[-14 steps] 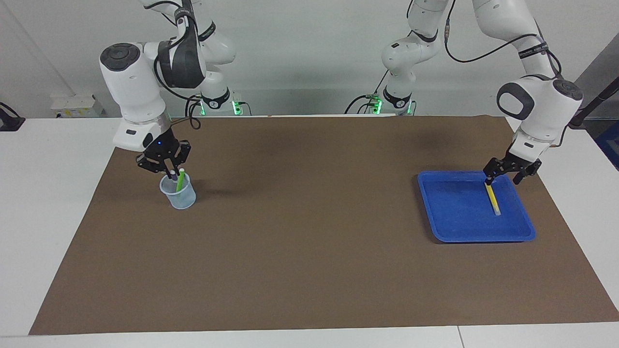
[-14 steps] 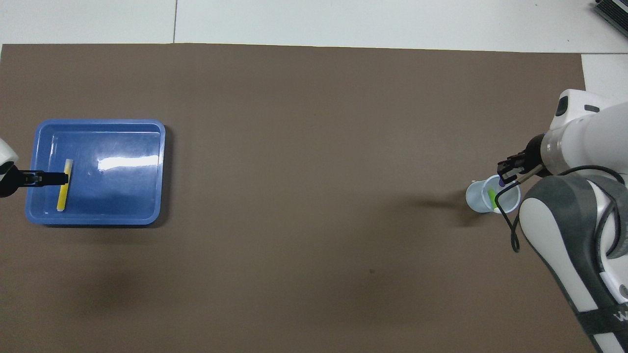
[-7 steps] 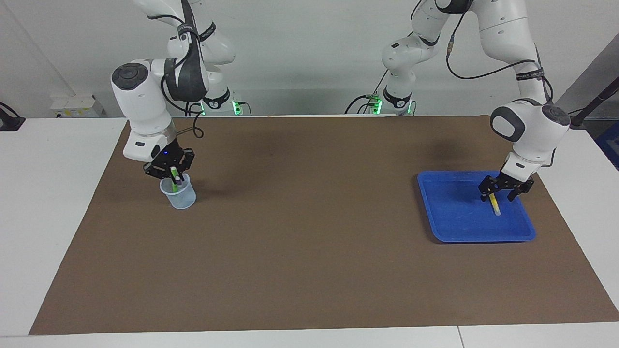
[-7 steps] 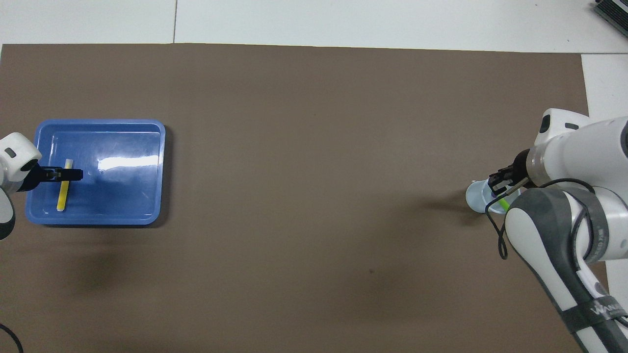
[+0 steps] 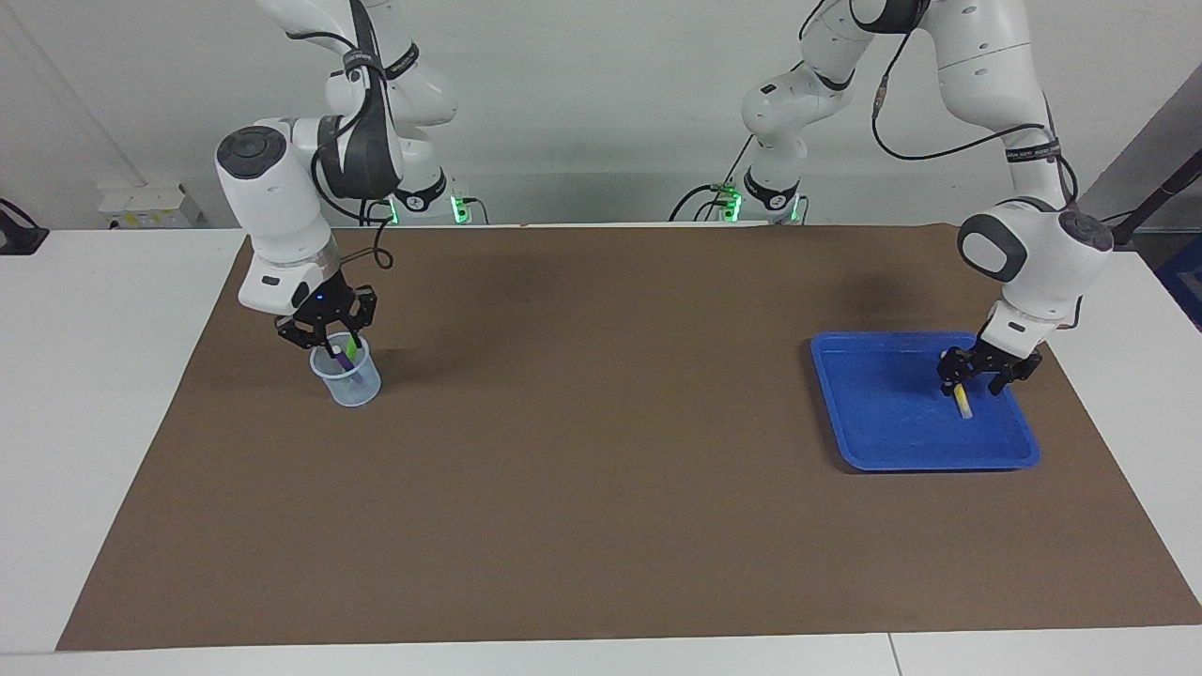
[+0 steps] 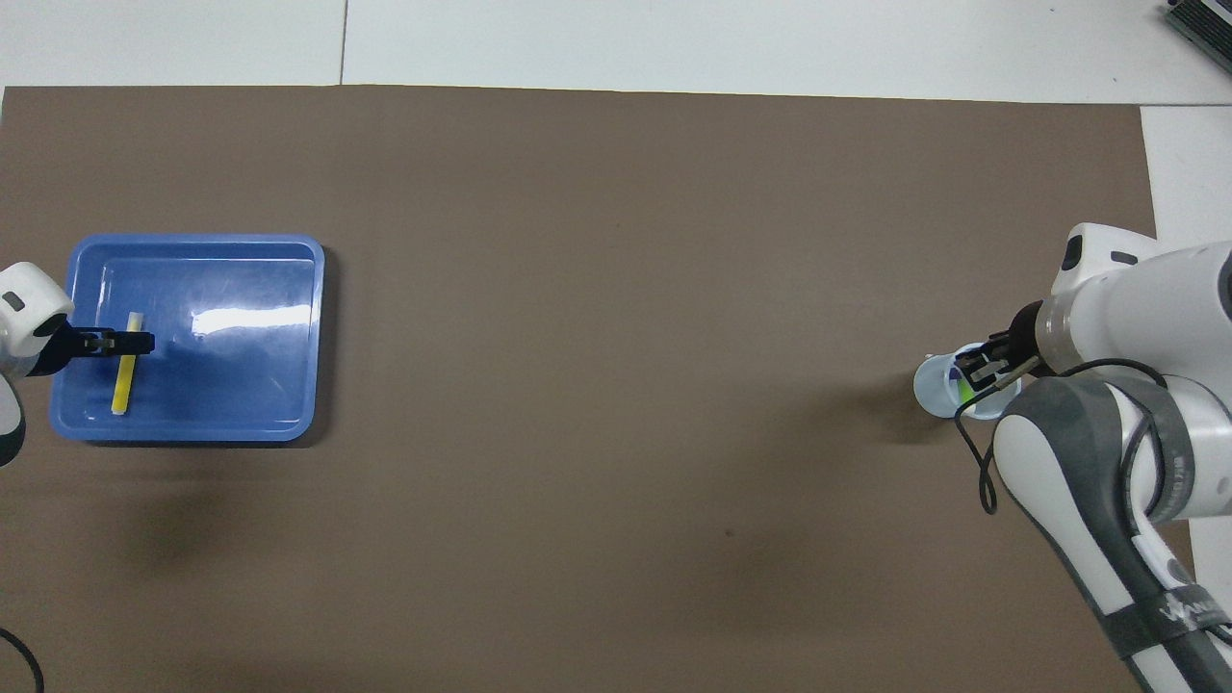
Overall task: Transfer and insert pens with both arms
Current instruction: 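Insert the purple pen into the cup with the right gripper, then raise the right gripper from the cup while the left gripper grasps yellow pen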
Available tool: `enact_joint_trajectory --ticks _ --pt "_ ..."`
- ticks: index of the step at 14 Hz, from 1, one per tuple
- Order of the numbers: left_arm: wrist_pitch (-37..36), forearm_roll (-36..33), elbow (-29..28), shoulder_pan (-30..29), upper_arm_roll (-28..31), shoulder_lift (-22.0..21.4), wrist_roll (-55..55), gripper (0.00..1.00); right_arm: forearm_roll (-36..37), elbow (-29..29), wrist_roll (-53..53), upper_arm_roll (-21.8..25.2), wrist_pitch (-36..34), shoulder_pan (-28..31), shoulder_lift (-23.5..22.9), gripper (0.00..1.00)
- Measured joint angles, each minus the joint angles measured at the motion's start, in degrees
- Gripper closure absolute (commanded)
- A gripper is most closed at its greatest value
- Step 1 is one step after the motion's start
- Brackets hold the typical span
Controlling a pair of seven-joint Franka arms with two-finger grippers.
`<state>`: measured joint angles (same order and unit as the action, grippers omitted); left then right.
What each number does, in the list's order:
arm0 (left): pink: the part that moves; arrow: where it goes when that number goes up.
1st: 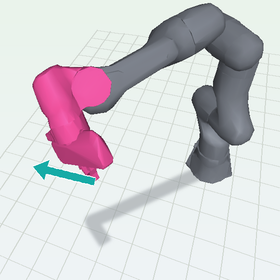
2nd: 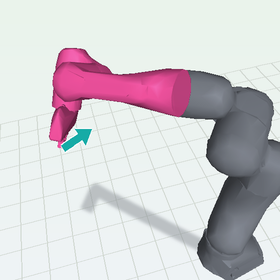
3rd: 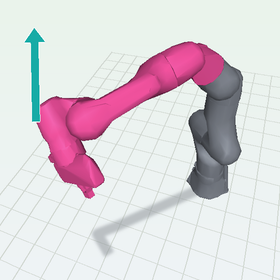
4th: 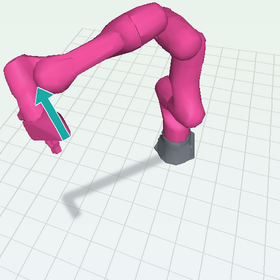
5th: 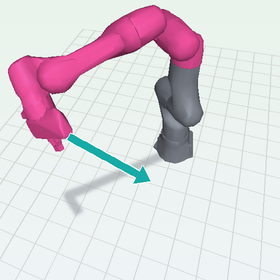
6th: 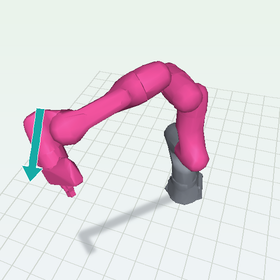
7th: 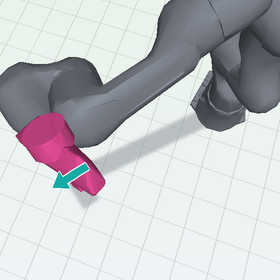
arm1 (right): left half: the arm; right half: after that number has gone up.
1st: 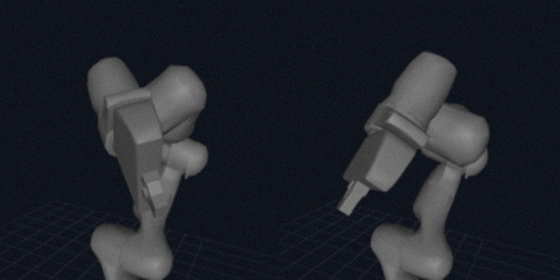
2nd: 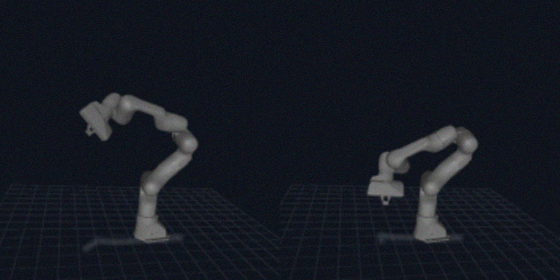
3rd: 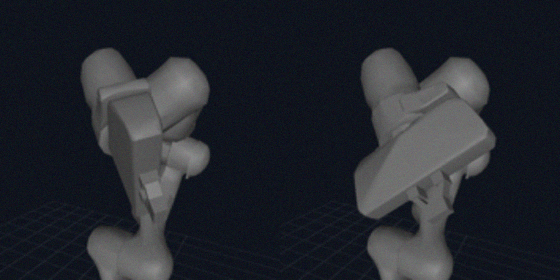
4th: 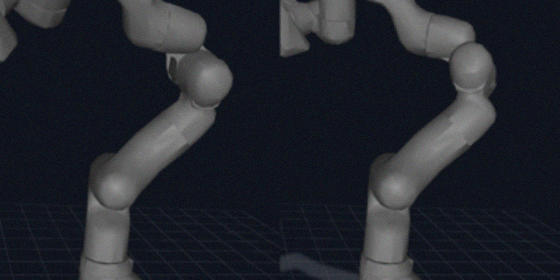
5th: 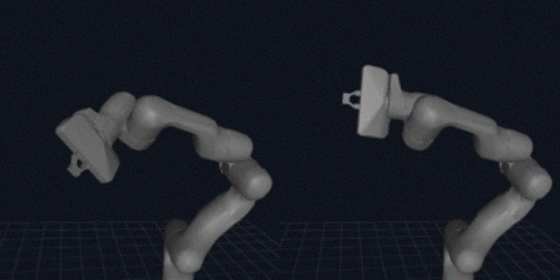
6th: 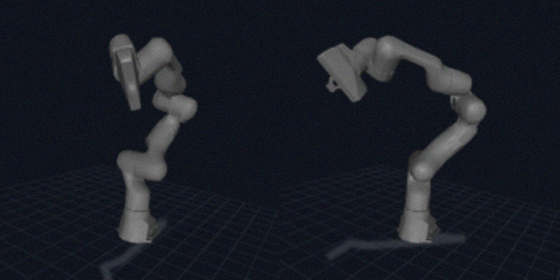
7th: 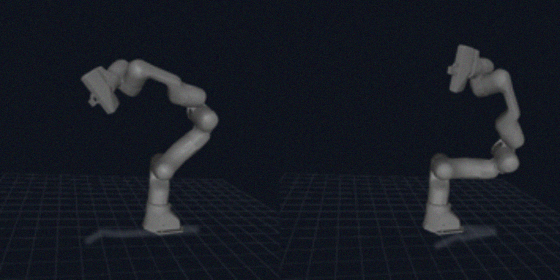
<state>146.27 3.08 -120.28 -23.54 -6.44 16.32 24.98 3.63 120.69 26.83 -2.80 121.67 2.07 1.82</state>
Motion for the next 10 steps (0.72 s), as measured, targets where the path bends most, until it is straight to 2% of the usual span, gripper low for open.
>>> enact_joint_trajectory --ticks 2,3,4,8,10 --pt "0.9 0.0 0.0 0.0 0.0 1.1 0.0 0.24 -0.4 -0.1 0.0 0.0 0.3 0.0 0.1 0.00" --pt "1.2 0.0 0.0 0.0 0.0 1.3 0.0 0.36 -1.1 -0.3 0.0 -0.1 0.4 0.0 0.1 0.00" --pt "1.2 0.0 0.1 0.0 -0.1 1.3 0.0 0.53 -2.1 -0.5 -0.1 -0.2 0.4 -0.1 0.1 0.00" --pt "1.3 0.0 0.6 0.0 -0.2 1.1 0.0 1.00 -3.4 -0.7 -1.6 -0.6 0.4 -0.2 0.4 0.00" --pt "1.2 0.0 0.7 0.0 -0.3 1.0 0.0 1.00 -3.5 -1.0 -1.6 -0.7 0.4 -0.2 0.7 0.00"
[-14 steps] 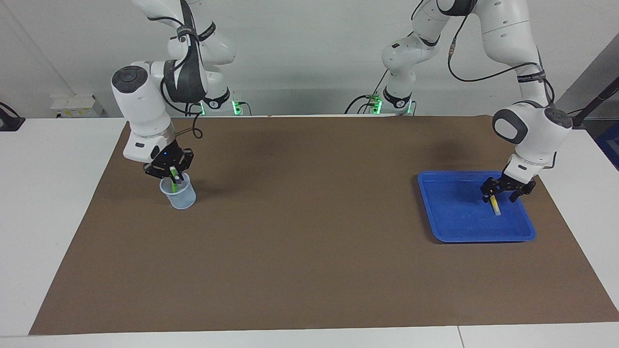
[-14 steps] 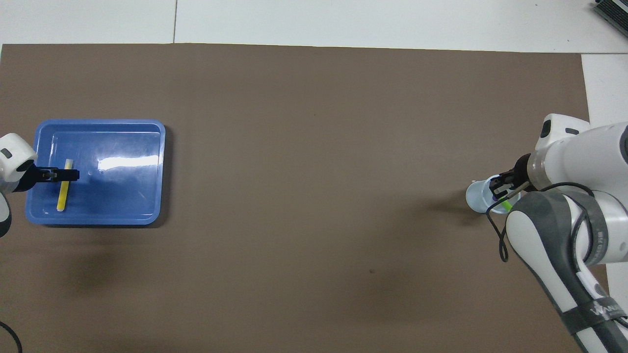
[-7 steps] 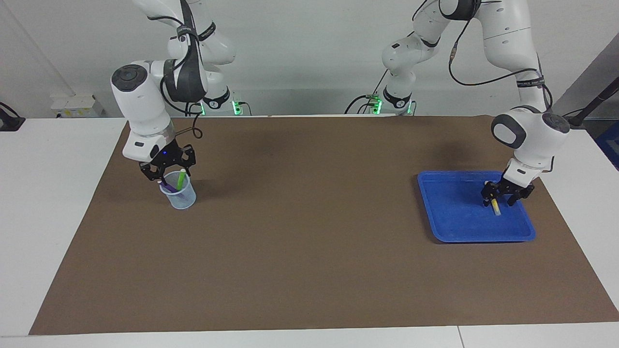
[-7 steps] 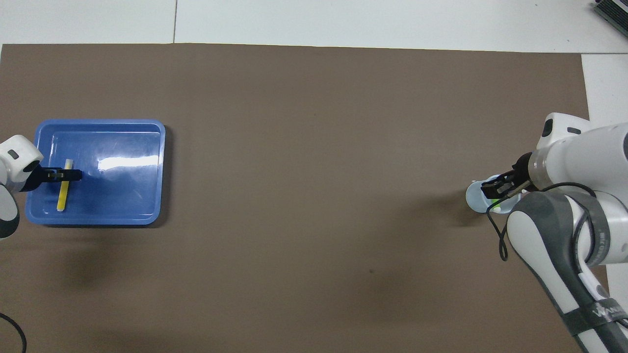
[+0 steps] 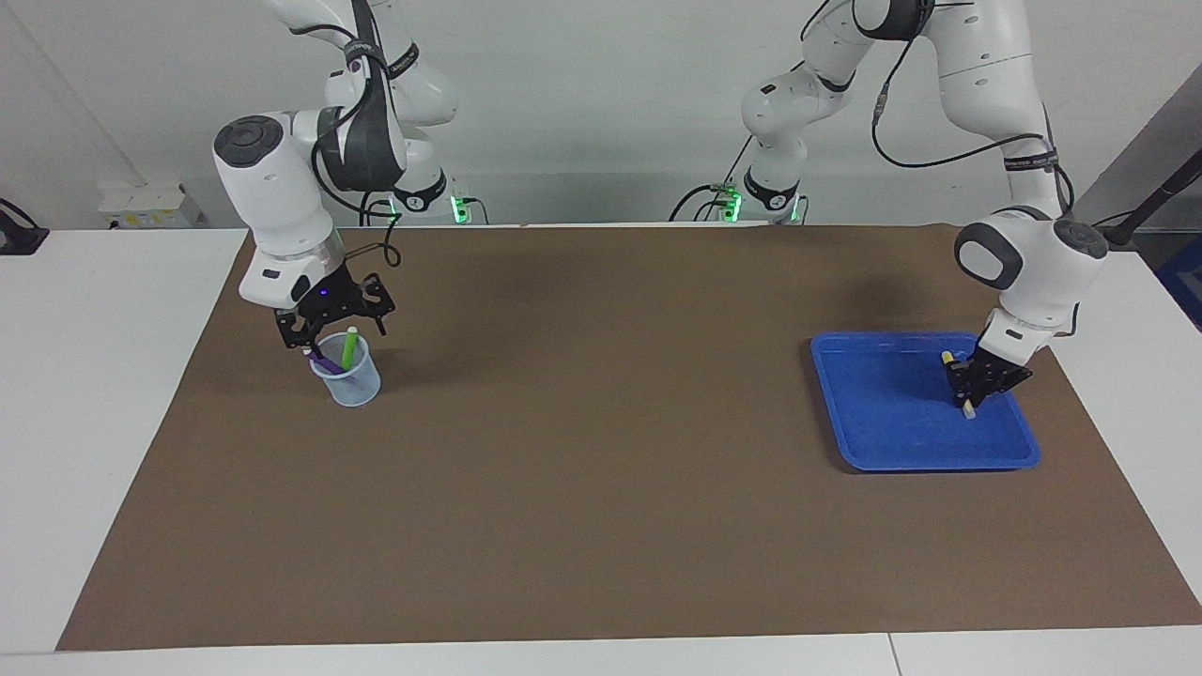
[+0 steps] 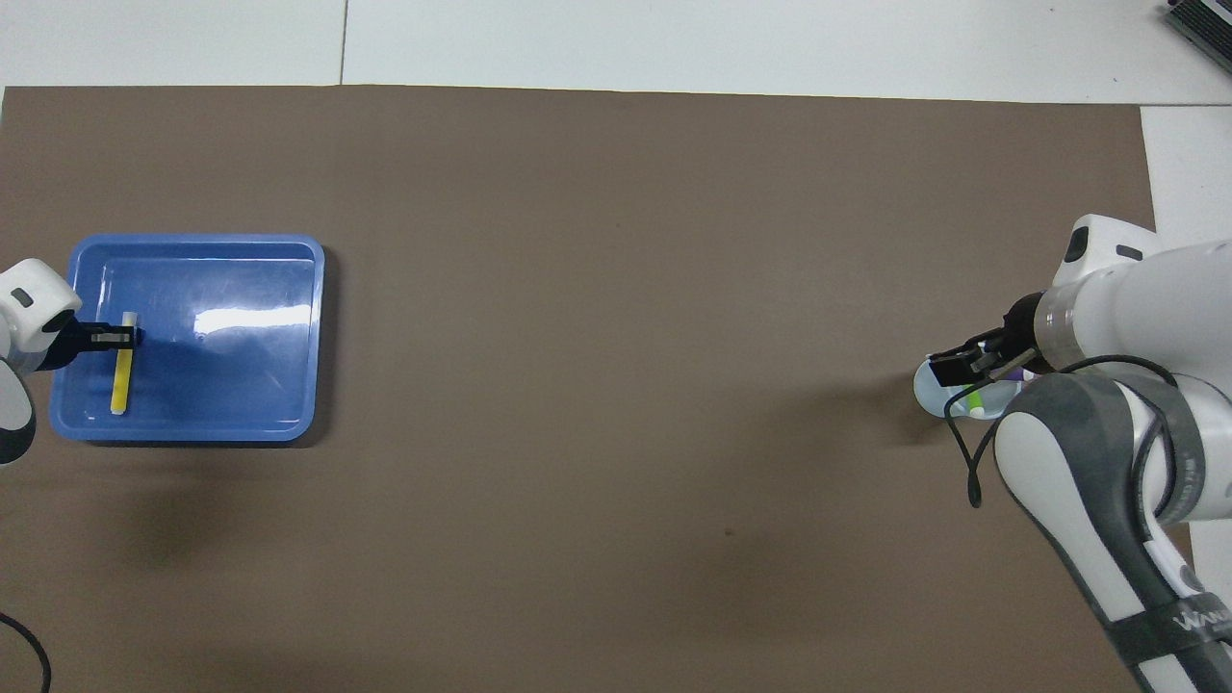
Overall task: Transfer and insert pens with both arms
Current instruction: 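Raise the right gripper from the cup while the left gripper grasps yellow pen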
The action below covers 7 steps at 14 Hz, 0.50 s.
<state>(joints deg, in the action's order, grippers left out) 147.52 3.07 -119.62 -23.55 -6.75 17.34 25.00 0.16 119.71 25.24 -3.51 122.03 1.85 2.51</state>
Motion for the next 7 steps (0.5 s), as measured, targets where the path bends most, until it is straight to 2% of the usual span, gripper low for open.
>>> enact_joint_trajectory --ticks 7 --pt "0.0 0.0 0.0 0.0 0.0 0.0 0.0 1.00 -7.2 -2.1 -1.0 -0.2 -0.3 -1.2 0.1 0.00"
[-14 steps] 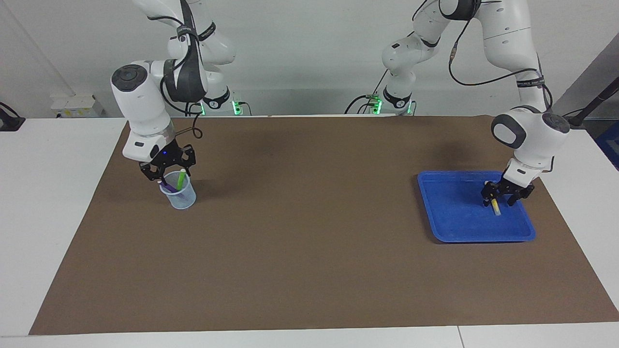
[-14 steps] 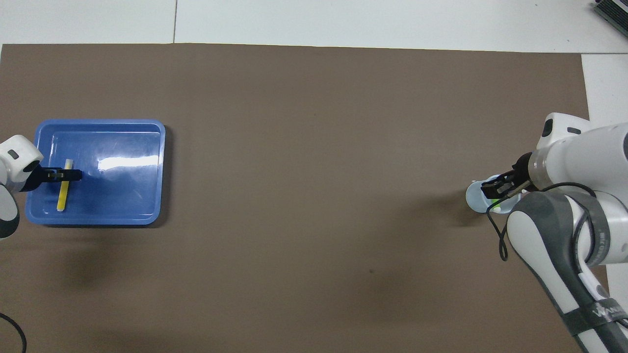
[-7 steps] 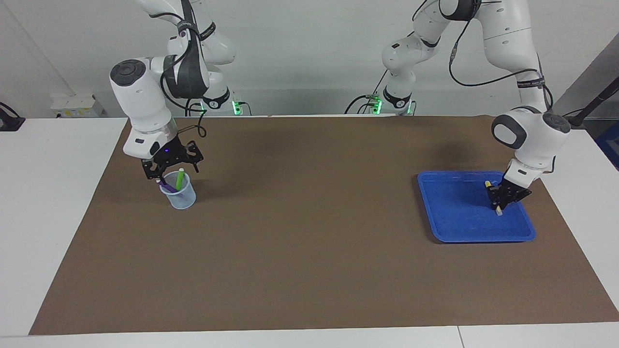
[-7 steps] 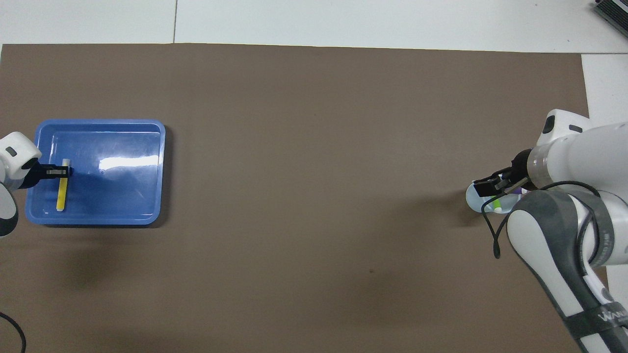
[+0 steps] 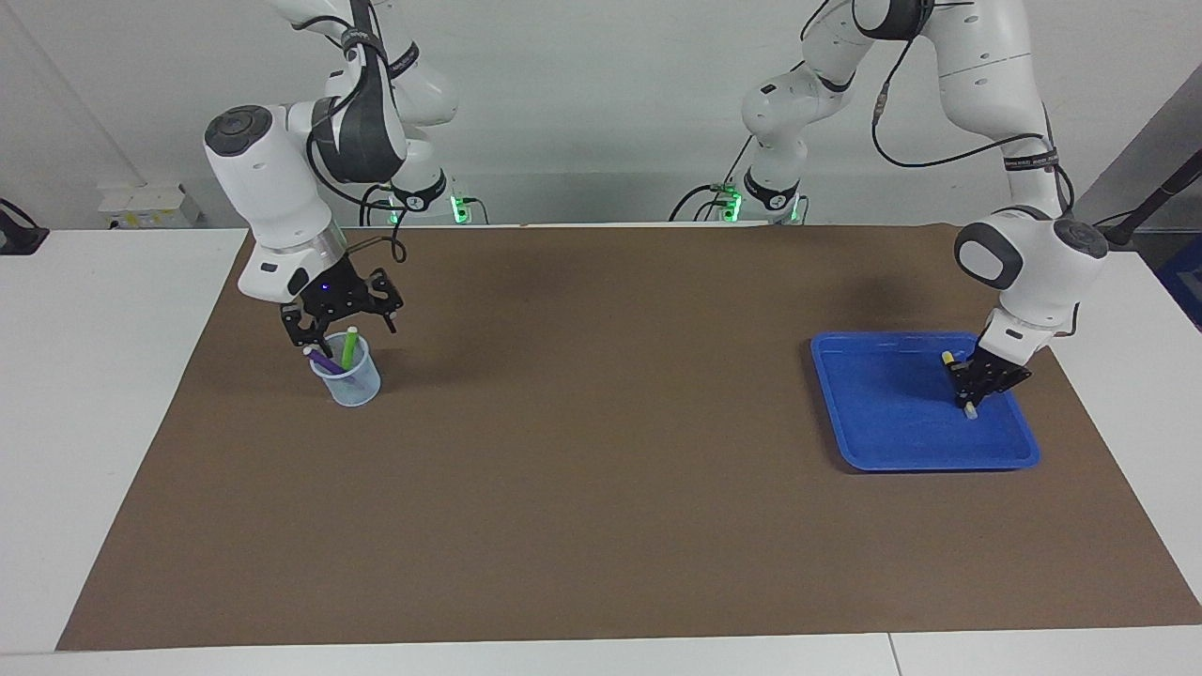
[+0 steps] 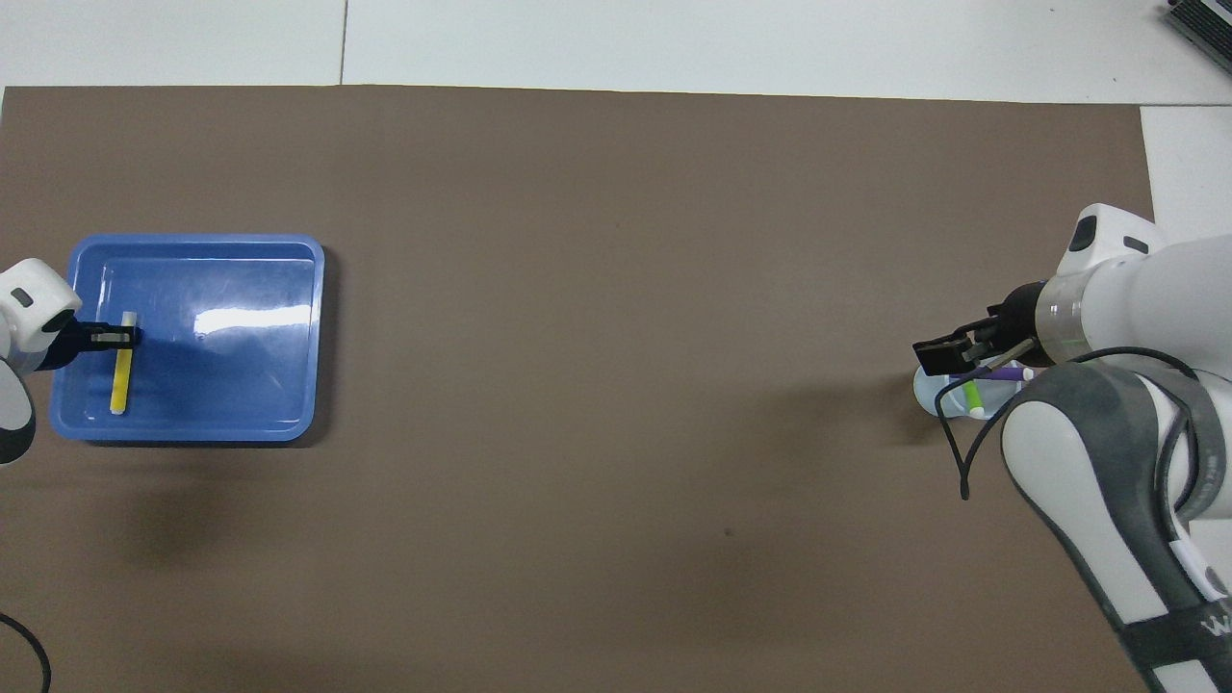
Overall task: Transfer and insert pens with both arms
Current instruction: 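Raise the right gripper from the cup while the left gripper grasps yellow pen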
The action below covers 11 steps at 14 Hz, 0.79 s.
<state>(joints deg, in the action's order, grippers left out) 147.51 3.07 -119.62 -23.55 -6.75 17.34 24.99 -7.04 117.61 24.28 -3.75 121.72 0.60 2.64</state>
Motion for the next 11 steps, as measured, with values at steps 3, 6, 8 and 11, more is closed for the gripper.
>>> enact_joint_trajectory --ticks 3,6,8,11 --pt "-0.6 0.1 0.2 0.0 0.0 0.0 -1.7 1.00 -2.2 -2.6 -8.3 -0.1 -0.2 -4.1 0.0 0.00" --pt "-6.0 2.8 2.6 0.0 -0.2 0.1 -10.0 1.00 -5.2 -3.7 -16.6 -0.3 -0.2 -6.8 0.0 0.00" --pt "-7.8 8.0 3.9 0.1 -0.6 0.1 -14.8 1.00 -7.8 -3.7 -20.0 -0.2 -0.2 -7.0 0.0 0.00" --pt "-7.9 14.2 4.1 0.1 -0.8 0.1 -20.9 1.00 -9.7 -3.7 -23.3 -0.3 -0.2 -7.4 0.0 0.00"
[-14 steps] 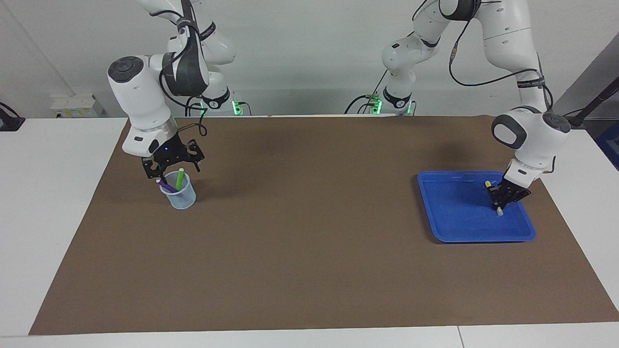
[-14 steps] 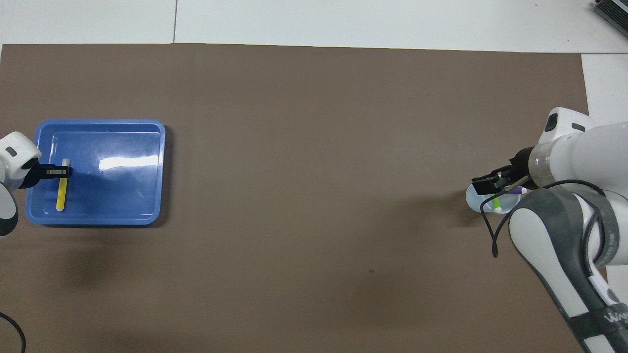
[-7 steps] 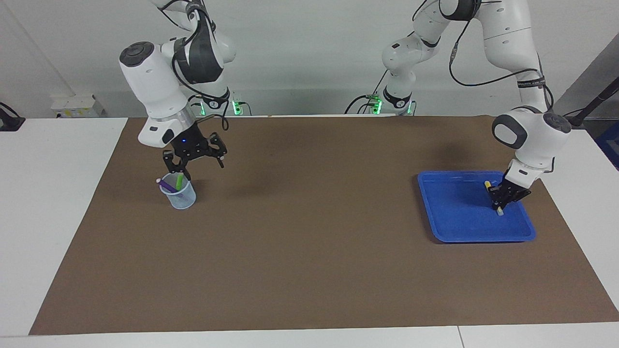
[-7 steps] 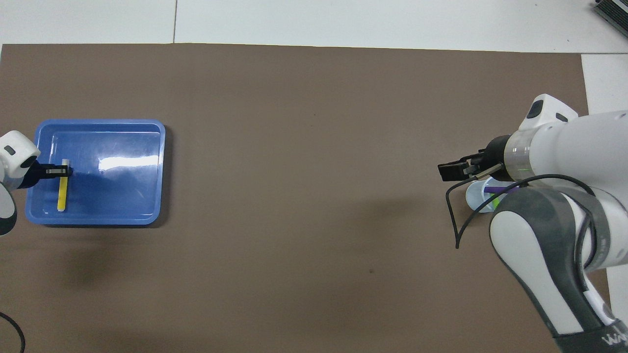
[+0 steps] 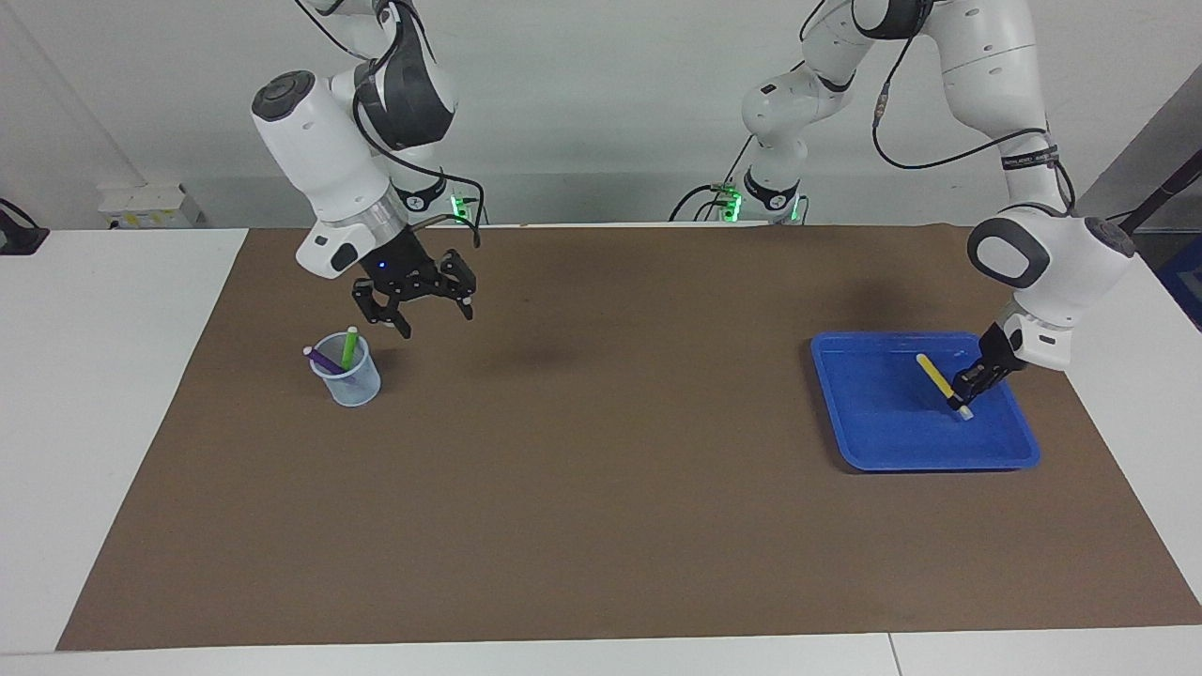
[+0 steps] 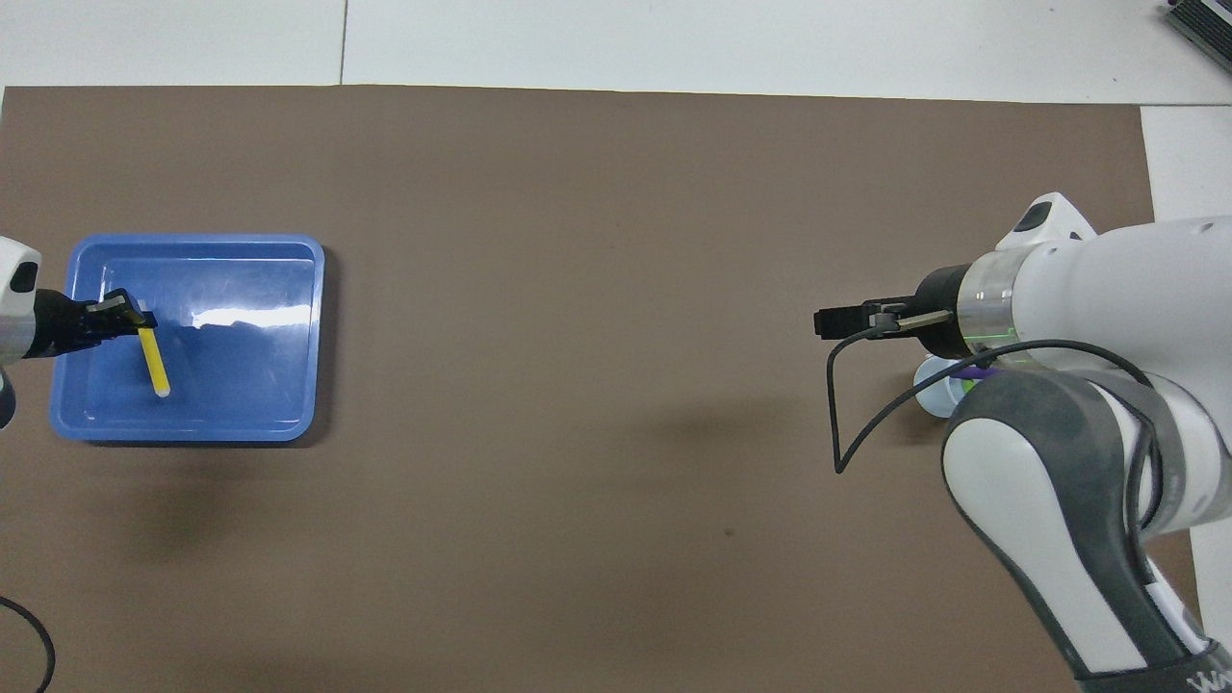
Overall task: Transfer and insert pens with both arms
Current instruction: 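Raise the right gripper from the cup while the left gripper grasps yellow pen, then lift the yellow pen with the left gripper while the right gripper approaches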
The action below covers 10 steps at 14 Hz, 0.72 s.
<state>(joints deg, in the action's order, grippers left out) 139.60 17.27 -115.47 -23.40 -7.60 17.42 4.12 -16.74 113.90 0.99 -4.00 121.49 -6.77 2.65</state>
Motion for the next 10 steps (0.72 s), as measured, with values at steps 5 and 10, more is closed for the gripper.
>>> enact_joint_trajectory --ticks 5,10 --pt "-1.0 7.6 0.9 2.1 -0.5 -0.6 -10.8 1.00 -5.3 0.0 -7.1 0.0 0.1 -1.3 0.0 0.00" --pt "-1.4 19.3 1.3 2.7 -0.5 -2.3 -20.4 1.00 -9.9 -0.1 -10.7 0.0 1.8 -2.1 0.0 0.00"
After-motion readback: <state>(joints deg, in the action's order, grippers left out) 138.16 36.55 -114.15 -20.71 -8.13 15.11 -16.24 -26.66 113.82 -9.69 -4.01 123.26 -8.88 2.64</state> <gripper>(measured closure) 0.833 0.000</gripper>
